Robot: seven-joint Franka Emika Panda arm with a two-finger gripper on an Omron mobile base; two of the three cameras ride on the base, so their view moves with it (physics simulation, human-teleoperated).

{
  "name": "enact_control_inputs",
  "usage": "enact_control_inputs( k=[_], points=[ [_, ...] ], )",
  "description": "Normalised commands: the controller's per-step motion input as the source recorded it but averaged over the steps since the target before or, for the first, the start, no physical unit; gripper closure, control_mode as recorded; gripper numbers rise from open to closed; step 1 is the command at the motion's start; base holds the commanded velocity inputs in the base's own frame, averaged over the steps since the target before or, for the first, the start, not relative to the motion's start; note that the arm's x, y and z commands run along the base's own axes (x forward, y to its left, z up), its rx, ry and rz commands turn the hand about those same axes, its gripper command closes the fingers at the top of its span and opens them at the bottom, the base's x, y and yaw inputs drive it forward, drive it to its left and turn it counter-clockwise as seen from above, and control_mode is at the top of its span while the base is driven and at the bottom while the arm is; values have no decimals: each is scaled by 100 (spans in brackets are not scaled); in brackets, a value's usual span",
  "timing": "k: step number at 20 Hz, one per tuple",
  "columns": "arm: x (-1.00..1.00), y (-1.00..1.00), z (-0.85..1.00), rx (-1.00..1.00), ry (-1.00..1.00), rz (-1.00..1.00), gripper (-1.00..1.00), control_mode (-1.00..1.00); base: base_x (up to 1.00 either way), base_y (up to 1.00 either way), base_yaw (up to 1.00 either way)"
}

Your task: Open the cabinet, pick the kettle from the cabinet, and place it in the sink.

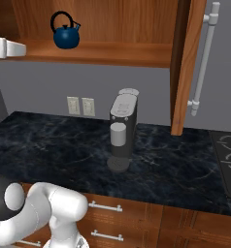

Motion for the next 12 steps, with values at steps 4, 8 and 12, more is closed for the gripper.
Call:
enact_control_inputs(
  k=[4, 8, 12],
  points=[
    [15, -19, 26, -2, 0, -1, -100, -100, 0, 0, 0],
    [17, -15, 20, -4, 0, 0, -100, -100, 0, 0, 0],
    [28, -3, 10, -3, 0, 0, -100, -100, 0, 0, 0]
  ],
)
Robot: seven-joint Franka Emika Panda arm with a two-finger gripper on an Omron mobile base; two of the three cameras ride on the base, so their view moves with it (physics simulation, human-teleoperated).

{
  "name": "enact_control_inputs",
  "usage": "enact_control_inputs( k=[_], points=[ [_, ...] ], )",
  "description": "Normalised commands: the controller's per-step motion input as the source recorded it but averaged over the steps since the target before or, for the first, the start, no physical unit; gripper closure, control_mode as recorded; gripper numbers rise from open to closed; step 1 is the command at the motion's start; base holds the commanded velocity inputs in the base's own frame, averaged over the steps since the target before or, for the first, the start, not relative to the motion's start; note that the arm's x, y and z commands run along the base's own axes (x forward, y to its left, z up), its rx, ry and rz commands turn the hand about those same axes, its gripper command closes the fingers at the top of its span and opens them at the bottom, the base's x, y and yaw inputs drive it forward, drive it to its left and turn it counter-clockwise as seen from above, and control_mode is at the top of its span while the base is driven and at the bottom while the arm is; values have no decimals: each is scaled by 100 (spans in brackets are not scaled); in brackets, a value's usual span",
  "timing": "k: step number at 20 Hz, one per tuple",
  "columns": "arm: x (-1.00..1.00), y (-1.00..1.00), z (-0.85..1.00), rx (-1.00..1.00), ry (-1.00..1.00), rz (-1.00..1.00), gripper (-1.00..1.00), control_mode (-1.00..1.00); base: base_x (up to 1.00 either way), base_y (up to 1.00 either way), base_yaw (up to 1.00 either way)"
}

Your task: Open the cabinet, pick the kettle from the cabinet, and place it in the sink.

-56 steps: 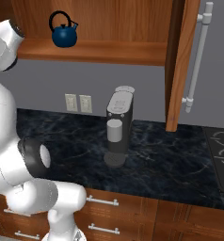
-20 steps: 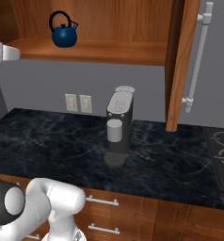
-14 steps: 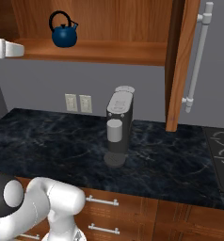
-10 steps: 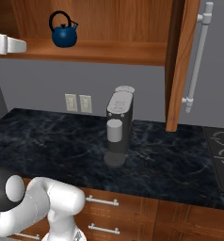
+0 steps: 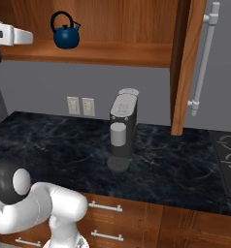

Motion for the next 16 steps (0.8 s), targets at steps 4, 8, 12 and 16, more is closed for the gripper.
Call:
enact_control_inputs(
  k=[4, 8, 12, 16],
  points=[
    [32, -14, 10, -6, 1, 0, -100, -100, 0, 0, 0],
    [30, -20, 11, -6, 3, 0, -100, -100, 0, 0, 0],
    [27, -14, 9, -7, 6, 0, -100, -100, 0, 0, 0],
    [30, -8, 10, -2, 10, 0, -100, -100, 0, 0, 0]
  ],
)
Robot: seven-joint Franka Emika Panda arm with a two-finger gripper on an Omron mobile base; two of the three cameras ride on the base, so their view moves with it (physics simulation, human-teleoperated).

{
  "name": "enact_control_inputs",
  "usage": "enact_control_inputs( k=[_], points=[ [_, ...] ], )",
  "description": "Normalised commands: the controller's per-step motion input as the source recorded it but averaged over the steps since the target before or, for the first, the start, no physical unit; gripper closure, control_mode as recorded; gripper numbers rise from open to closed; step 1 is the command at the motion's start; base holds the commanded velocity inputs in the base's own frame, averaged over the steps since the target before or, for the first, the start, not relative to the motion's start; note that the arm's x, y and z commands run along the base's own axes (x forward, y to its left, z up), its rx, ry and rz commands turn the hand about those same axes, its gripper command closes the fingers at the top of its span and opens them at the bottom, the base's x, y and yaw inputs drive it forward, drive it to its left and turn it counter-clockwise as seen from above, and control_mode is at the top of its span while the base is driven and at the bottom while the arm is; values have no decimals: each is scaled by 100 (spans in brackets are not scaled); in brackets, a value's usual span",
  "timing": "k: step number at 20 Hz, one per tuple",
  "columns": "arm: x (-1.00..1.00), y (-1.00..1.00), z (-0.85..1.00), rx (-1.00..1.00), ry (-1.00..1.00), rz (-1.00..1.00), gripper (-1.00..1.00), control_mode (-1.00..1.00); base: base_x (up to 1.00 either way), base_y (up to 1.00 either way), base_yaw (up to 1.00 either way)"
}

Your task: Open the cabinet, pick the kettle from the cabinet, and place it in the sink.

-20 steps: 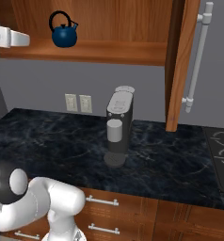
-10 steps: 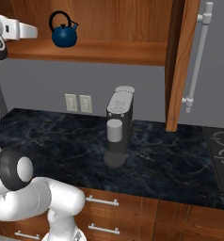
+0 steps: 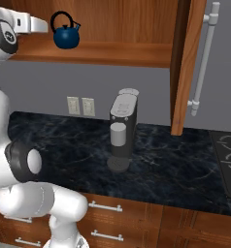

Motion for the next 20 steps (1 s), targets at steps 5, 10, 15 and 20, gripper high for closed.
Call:
enact_control_inputs(
  k=[5, 10, 15, 20],
  points=[
    [29, -11, 5, -1, 8, 0, -100, -100, 0, 0, 0],
    [26, -1, 3, 0, 2, 0, -100, -100, 0, 0, 0],
    [29, 4, -2, 0, 0, 0, -100, -100, 0, 0, 0],
    [33, 11, -2, 0, 0, 0, -100, -100, 0, 0, 0]
  ],
)
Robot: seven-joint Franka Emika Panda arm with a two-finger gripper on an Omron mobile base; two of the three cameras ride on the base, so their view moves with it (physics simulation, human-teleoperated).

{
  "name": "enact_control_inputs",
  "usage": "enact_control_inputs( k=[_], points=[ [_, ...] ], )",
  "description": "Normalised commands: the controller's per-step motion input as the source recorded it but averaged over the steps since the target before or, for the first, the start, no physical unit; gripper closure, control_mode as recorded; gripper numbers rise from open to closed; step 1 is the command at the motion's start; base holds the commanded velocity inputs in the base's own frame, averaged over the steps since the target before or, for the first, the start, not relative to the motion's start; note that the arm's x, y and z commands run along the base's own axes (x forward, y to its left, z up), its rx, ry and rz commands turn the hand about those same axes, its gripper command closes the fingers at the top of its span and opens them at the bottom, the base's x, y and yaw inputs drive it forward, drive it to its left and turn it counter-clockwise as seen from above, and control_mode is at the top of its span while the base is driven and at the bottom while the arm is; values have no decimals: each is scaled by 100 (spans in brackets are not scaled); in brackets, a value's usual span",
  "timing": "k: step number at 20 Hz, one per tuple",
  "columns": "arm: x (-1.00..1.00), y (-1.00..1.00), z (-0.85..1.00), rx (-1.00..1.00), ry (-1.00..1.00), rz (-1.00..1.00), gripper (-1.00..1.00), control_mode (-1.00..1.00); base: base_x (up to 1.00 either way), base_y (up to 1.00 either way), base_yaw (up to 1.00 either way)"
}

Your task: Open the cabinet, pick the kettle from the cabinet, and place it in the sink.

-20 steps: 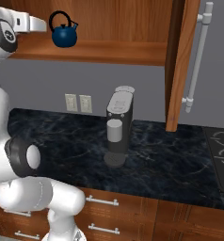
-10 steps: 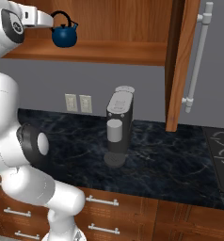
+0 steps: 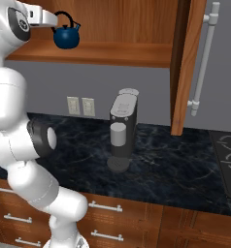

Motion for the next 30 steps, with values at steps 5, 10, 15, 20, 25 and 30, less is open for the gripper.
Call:
enact_control_inputs(
  k=[5, 10, 15, 20, 25, 30],
  points=[
    [26, 11, -3, 0, 0, 0, -100, -100, 0, 0, 0],
    [19, 17, -6, 0, 0, 0, -100, -100, 0, 0, 0],
    [29, 9, -2, 0, 0, 0, -100, -100, 0, 0, 0],
    [28, 0, -1, 0, 0, -1, -100, -100, 0, 0, 0],
    [25, 8, 0, -1, 0, -2, -100, -100, 0, 0, 0],
    [26, 9, 0, 0, 0, -4, -100, -100, 0, 0, 0]
  ],
)
